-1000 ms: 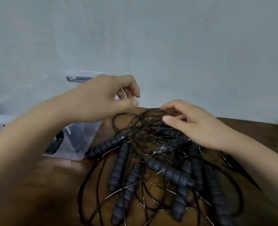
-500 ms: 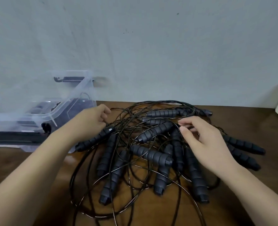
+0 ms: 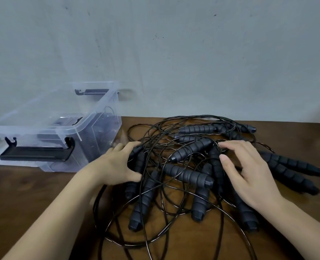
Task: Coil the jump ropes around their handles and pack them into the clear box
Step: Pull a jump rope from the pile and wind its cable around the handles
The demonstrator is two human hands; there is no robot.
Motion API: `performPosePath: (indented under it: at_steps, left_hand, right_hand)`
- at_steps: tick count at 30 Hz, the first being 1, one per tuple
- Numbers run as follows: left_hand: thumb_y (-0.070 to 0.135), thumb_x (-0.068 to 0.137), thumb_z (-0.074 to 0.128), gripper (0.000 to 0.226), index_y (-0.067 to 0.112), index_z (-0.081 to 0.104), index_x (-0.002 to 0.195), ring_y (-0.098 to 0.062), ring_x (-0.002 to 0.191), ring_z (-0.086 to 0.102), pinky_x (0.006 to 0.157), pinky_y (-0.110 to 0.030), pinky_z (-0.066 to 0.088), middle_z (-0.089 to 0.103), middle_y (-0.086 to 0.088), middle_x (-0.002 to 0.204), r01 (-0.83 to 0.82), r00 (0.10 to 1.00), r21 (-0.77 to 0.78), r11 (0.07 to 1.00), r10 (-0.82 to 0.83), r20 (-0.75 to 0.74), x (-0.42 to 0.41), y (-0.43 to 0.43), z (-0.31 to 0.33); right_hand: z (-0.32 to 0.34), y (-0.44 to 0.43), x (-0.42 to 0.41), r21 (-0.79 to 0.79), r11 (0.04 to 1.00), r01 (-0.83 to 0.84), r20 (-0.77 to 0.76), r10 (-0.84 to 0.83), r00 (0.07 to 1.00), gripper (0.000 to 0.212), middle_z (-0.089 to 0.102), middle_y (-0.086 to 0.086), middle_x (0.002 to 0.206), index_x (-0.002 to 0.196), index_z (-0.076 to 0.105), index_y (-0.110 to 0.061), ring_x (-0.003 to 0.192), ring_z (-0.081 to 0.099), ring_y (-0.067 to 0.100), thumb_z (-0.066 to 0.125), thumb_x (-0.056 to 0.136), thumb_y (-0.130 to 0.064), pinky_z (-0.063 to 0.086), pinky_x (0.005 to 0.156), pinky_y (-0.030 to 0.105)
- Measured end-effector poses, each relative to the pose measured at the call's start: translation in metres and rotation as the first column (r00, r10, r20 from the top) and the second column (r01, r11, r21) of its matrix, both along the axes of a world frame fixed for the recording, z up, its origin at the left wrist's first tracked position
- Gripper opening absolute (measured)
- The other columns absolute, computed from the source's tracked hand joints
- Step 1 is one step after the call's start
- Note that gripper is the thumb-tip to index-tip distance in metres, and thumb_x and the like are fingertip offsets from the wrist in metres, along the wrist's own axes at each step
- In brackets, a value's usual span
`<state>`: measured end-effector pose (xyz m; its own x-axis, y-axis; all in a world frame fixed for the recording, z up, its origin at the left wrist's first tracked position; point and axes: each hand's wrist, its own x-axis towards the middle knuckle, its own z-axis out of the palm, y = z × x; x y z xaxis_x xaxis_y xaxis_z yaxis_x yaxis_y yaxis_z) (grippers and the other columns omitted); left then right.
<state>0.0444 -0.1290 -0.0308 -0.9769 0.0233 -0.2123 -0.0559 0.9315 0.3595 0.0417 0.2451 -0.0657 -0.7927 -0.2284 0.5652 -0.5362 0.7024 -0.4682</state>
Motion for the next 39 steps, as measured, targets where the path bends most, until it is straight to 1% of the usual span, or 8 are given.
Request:
performPosePath:
  at_steps: [4,10,14,23,27,31,34,39]
  left_hand:
    - [0.060,0.058,0.067,0.106,0.054,0.023,0.154,-0.029,0.143,0.040,0.114,-0.052,0.044,0.043,0.001,0.151,-0.079,0.989,0.061,0.995,0.086,-0.117,0.002,0.007,-0.002]
    - [0.034,0.079,0.073,0.076,0.048,0.043,0.147,-0.025,0.137,0.049,0.114,-0.049,0.046,0.047,0.005,0.140,-0.060,0.981,0.053,0.997,0.069,-0.182,-0.001,0.007,0.000]
    - [0.018,0.090,0.068,0.046,0.038,0.064,0.131,-0.009,0.115,0.061,0.104,-0.032,0.049,0.060,0.011,0.124,0.026,0.922,0.162,0.986,0.039,-0.384,-0.020,0.037,0.010]
    - [0.036,0.100,0.068,0.012,0.041,0.074,0.109,0.012,0.095,0.064,0.086,-0.012,0.045,0.073,0.023,0.104,0.269,0.869,0.401,0.876,-0.041,-0.494,-0.010,0.106,0.046]
    - [0.029,0.099,0.071,0.018,0.044,0.072,0.109,0.006,0.087,0.062,0.077,-0.011,0.047,0.067,0.028,0.109,0.413,0.829,0.360,0.836,-0.181,-0.529,0.004,0.131,0.053]
    - [0.031,0.098,0.072,0.016,0.043,0.073,0.109,0.002,0.096,0.067,0.080,-0.015,0.052,0.071,0.023,0.107,0.506,0.832,0.343,0.792,-0.342,-0.437,0.004,0.162,0.056]
    - [0.035,0.098,0.071,0.014,0.043,0.072,0.110,0.004,0.098,0.069,0.085,-0.019,0.055,0.073,0.025,0.106,0.517,0.844,0.347,0.782,-0.398,-0.360,0.000,0.183,0.053]
    - [0.039,0.100,0.067,0.014,0.044,0.070,0.114,0.012,0.096,0.066,0.080,-0.015,0.055,0.071,0.029,0.102,0.550,0.831,0.303,0.778,-0.471,-0.297,-0.005,0.207,0.043]
  right_hand:
    - [-0.002,-0.005,0.002,-0.014,1.000,0.006,0.010,-0.006,1.000,0.033,0.061,-0.012,0.133,0.139,0.065,-0.020,0.132,0.055,0.009,0.058,0.107,-0.029,0.044,0.113,0.036]
    - [-0.002,-0.004,0.001,-0.033,0.999,0.013,0.032,-0.012,0.999,0.031,0.062,-0.014,0.133,0.139,0.064,-0.022,0.132,0.055,0.007,0.057,0.110,-0.031,0.044,0.113,0.032]
    - [-0.003,0.003,-0.001,-0.090,0.995,0.043,0.056,-0.038,0.998,0.028,0.062,-0.019,0.127,0.135,0.066,-0.024,0.127,0.057,0.002,0.057,0.110,-0.030,0.046,0.107,0.022]
    - [-0.002,0.051,0.005,-0.105,0.978,0.178,0.052,-0.174,0.983,0.018,0.066,-0.020,0.110,0.116,0.073,-0.026,0.107,0.062,0.003,0.066,0.104,-0.015,0.046,0.092,0.015]
    - [0.003,0.078,0.006,0.053,0.955,0.293,0.016,-0.294,0.956,0.017,0.064,-0.012,0.106,0.115,0.073,-0.022,0.101,0.058,0.009,0.068,0.100,-0.015,0.050,0.086,0.029]
    - [0.003,0.116,0.001,0.263,0.892,0.367,0.085,-0.400,0.913,0.032,0.061,-0.006,0.120,0.126,0.067,-0.026,0.114,0.056,0.020,0.071,0.097,-0.037,0.053,0.094,0.041]
    - [-0.003,0.132,-0.004,0.409,0.836,0.365,0.167,-0.462,0.871,0.060,0.057,-0.003,0.136,0.144,0.055,-0.031,0.126,0.052,0.023,0.069,0.093,-0.060,0.044,0.110,0.048]
    - [-0.012,0.141,-0.014,0.427,0.827,0.366,0.223,-0.489,0.844,0.072,0.055,-0.003,0.146,0.155,0.043,-0.036,0.137,0.049,0.024,0.065,0.093,-0.064,0.032,0.119,0.047]
